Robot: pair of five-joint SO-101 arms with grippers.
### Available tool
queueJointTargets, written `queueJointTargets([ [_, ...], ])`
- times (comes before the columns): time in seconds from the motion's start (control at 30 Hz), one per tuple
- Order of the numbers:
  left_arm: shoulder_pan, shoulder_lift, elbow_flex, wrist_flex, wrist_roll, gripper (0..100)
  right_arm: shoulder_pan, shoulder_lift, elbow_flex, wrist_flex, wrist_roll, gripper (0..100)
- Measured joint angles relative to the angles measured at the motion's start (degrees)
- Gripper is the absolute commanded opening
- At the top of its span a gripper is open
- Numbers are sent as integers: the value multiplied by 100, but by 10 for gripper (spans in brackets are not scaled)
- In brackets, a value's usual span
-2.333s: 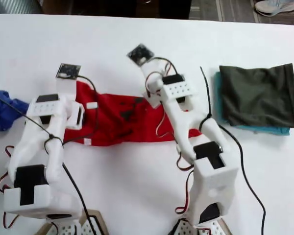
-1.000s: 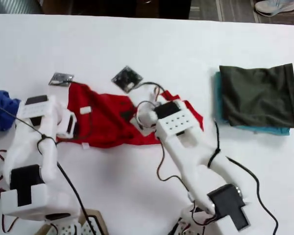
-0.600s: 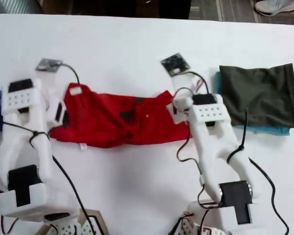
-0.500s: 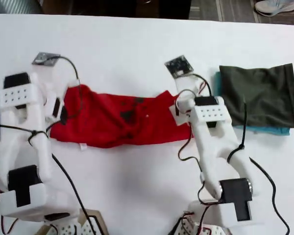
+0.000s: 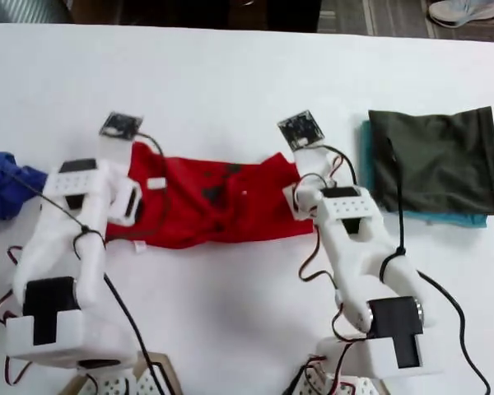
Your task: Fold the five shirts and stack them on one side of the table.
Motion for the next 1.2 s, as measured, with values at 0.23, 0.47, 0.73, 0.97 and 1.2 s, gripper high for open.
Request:
queueJointTargets([
  [0.23, -862, -9, 325, -70, -589, 181, 0, 0, 9, -70, -62, 22],
  [0.47, -1380, -79, 378, -62, -703, 181, 0, 0, 9, -70, -62, 22],
  [0.73, -897, -70, -9, 457, -695, 181, 0, 0, 9, -70, -62, 22],
  [0.97, -510, -70, -2127, 1670, -695, 181, 0, 0, 9, -70, -62, 22],
  [1.2, -308, 677, -3314, 870, -712, 181, 0, 0, 9, -70, -62, 22],
])
